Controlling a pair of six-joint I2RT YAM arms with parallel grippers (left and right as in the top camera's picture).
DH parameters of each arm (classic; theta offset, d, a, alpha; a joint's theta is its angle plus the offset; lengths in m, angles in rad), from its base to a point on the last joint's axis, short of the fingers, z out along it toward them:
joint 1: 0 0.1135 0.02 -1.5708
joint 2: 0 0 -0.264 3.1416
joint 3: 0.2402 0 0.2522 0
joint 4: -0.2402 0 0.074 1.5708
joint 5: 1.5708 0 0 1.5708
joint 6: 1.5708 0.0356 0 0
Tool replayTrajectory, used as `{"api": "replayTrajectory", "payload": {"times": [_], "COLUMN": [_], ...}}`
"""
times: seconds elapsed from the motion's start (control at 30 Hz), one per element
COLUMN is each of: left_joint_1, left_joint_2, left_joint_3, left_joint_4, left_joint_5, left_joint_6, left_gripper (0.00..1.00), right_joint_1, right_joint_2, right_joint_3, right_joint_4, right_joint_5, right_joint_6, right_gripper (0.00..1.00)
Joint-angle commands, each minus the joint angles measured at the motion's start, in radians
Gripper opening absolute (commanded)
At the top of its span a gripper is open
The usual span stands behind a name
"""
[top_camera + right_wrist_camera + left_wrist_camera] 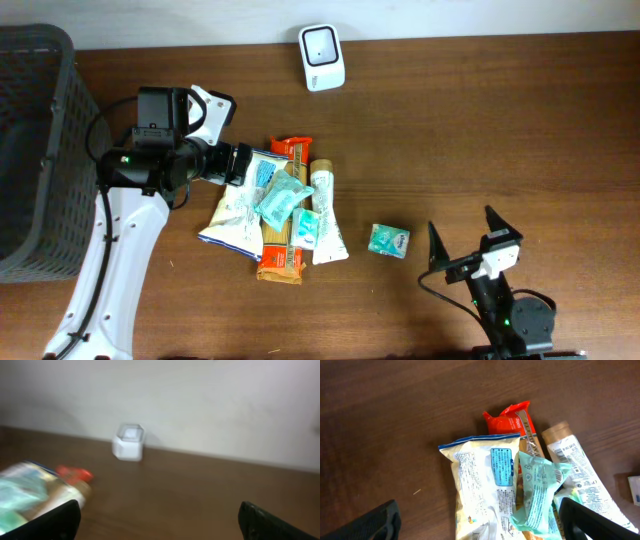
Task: Scan the item barcode
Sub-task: 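Reach the right gripper to the small teal box and grasp it, then lift the teal box and hold it in front of the white scanner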
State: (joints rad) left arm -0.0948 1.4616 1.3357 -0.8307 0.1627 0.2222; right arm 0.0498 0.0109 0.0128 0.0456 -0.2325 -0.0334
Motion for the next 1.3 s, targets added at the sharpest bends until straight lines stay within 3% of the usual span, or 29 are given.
{"api": "replayTrajectory", "payload": {"times": [0.0, 0.13, 0.3, 0.33, 0.43, 0.57, 0.67, 0.97, 1.13, 1.23, 1.27], "left_joint_1": [0.003, 0.003, 0.002, 0.002, 0.002, 0.002, 0.002, 0.002, 0.002, 0.002, 0.002], "left_joint_2": [-0.014, -0.014, -0.014, -0.014, -0.014, -0.014, -0.014, -0.014, -0.014, -0.014, -0.014], "left_joint_3": [0.011, 0.011, 0.011, 0.011, 0.011, 0.011, 0.011, 0.011, 0.011, 0.011, 0.011], "left_joint_4": [-0.001, -0.001, -0.001, -0.001, -0.001, -0.001, -0.001, -0.001, -0.001, -0.001, -0.001], "left_joint_5": [-0.006, -0.006, -0.006, -0.006, -0.006, -0.006, -0.006, -0.006, -0.006, -0.006, -0.006], "left_joint_6": [0.019, 0.019, 0.019, 0.019, 0.019, 0.019, 0.019, 0.019, 0.019, 0.019, 0.019], "left_gripper": [0.99, 0.99, 0.99, 0.99, 0.99, 0.99, 0.99, 0.99, 0.99, 0.99, 0.99], "right_joint_1": [-0.006, -0.005, -0.005, -0.005, -0.005, -0.005, -0.005, -0.005, -0.004, -0.004, -0.004], "right_joint_2": [0.04, 0.257, 0.835, 0.981, 1.288, 1.687, 1.859, 1.897, 1.897, 1.897, 1.897], "right_joint_3": [0.086, 0.38, 1.011, 1.098, 1.13, 1.13, 1.13, 1.081, 1.079, 1.046, 1.024], "right_joint_4": [-0.035, -0.254, -0.954, -1.051, -1.069, -1.107, -1.086, -1.006, -1.003, -1.003, -1.003], "right_joint_5": [-0.184, -0.21, -0.217, -0.22, -0.287, -0.258, -0.291, -0.316, -0.393, -0.401, -0.408], "right_joint_6": [0.016, 0.001, -0.299, -0.301, -0.3, -0.344, -0.433, -0.434, -0.434, -0.429, -0.429], "right_gripper": [0.99, 0.99, 0.99, 0.99, 0.99, 0.8, 0.72, 0.53, 0.24, 0.26, 0.38]}}
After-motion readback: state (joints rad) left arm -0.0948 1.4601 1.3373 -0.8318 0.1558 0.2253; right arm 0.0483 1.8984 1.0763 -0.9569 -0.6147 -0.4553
